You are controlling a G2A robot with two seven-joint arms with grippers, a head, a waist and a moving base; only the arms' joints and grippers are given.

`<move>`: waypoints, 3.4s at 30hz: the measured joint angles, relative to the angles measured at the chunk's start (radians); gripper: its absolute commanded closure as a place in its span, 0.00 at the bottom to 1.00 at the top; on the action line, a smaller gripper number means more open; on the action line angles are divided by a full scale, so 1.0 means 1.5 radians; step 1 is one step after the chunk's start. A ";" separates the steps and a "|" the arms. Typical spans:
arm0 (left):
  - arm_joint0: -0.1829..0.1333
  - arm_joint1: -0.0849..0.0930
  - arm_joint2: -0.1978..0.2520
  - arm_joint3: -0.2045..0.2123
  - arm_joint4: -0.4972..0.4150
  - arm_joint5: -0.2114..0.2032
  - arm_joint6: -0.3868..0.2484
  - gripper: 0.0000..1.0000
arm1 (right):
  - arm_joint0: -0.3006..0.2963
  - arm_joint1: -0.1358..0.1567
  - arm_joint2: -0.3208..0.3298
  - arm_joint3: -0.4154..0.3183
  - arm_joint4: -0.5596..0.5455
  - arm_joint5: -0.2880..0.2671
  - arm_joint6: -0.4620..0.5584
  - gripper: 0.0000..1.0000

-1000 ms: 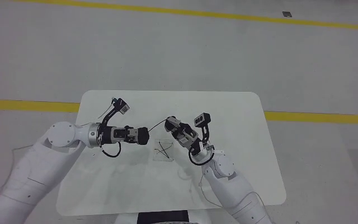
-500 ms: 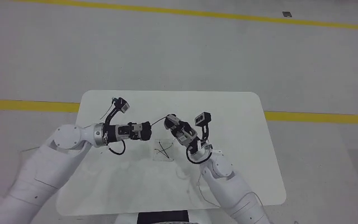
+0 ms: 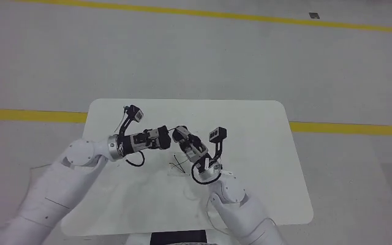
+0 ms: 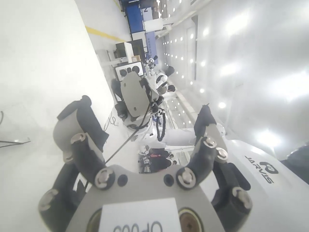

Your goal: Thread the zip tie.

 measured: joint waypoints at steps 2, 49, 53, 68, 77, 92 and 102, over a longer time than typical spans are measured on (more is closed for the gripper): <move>0.000 -0.004 -0.001 0.002 -0.003 0.000 -0.009 0.00 | -0.004 -0.004 0.003 -0.001 -0.003 0.000 -0.001 1.00; 0.015 0.008 -0.015 -0.018 0.024 0.024 0.017 0.64 | -0.021 0.003 0.043 -0.001 -0.225 0.051 -0.024 1.00; 0.015 0.009 -0.015 -0.018 0.024 0.024 0.018 0.65 | -0.019 0.002 0.043 0.006 -0.227 0.051 -0.027 1.00; 0.012 0.010 -0.009 -0.019 0.021 0.028 0.012 0.67 | -0.019 -0.001 0.046 0.005 -0.230 0.041 -0.022 1.00; 0.006 0.010 -0.001 -0.013 0.019 0.029 0.011 0.71 | -0.021 0.000 0.043 -0.002 -0.242 0.035 0.001 1.00; 0.002 0.012 -0.001 -0.007 0.023 0.034 0.013 0.74 | -0.018 0.000 0.043 0.000 -0.268 0.023 0.004 1.00; 0.002 0.013 0.001 -0.005 0.024 0.033 0.018 0.78 | -0.017 0.000 0.043 0.003 -0.290 0.023 0.007 1.00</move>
